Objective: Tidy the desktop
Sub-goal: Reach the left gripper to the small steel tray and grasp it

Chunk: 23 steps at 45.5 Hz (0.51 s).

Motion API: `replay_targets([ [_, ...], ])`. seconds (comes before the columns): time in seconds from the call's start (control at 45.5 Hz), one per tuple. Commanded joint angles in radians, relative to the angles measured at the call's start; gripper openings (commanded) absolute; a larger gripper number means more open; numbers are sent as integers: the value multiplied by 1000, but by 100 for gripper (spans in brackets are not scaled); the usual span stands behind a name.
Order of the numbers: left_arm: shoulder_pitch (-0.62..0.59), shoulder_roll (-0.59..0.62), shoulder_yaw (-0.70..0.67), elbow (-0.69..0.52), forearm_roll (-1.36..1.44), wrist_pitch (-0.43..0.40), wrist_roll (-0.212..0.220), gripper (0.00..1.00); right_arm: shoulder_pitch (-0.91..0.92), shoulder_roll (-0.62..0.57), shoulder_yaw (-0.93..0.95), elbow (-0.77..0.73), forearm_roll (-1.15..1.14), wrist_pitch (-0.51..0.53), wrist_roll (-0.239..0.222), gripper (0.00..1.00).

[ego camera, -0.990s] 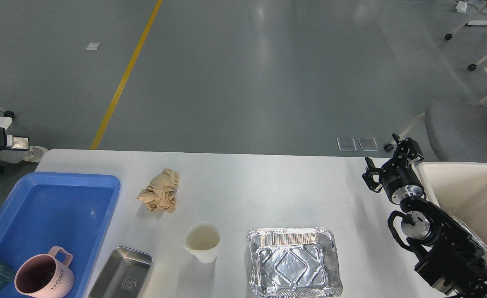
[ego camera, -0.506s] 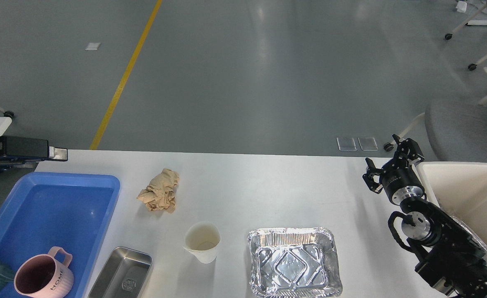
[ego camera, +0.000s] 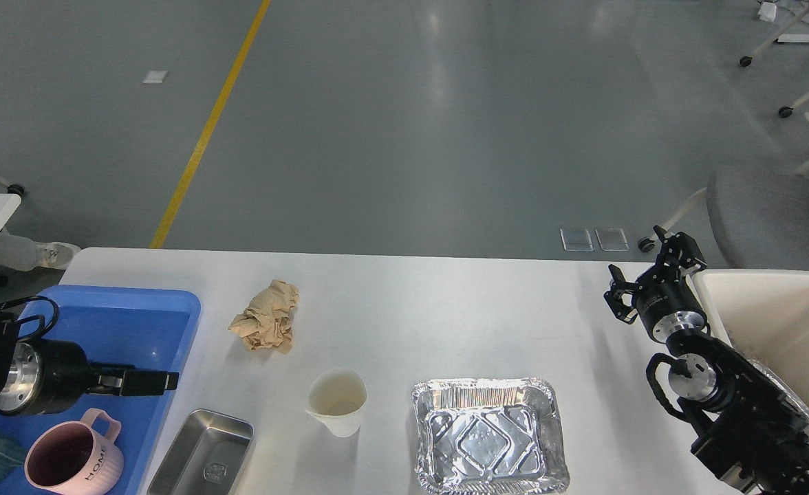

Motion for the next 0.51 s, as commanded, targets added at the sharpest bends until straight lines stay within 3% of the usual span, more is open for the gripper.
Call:
replay_targets([
  [0.0, 41, -1, 1, 2, 46, 41, -8, 91, 3, 0, 0, -1, 0, 0, 0, 100],
  [0.154, 107, -36, 1, 22, 122, 119, -13, 84, 1, 0, -2, -2, 0, 0, 0, 100],
  [0.484, 173, -153, 2, 105, 128, 158, -11, 82, -5, 0, -3, -2, 0, 0, 2, 100],
])
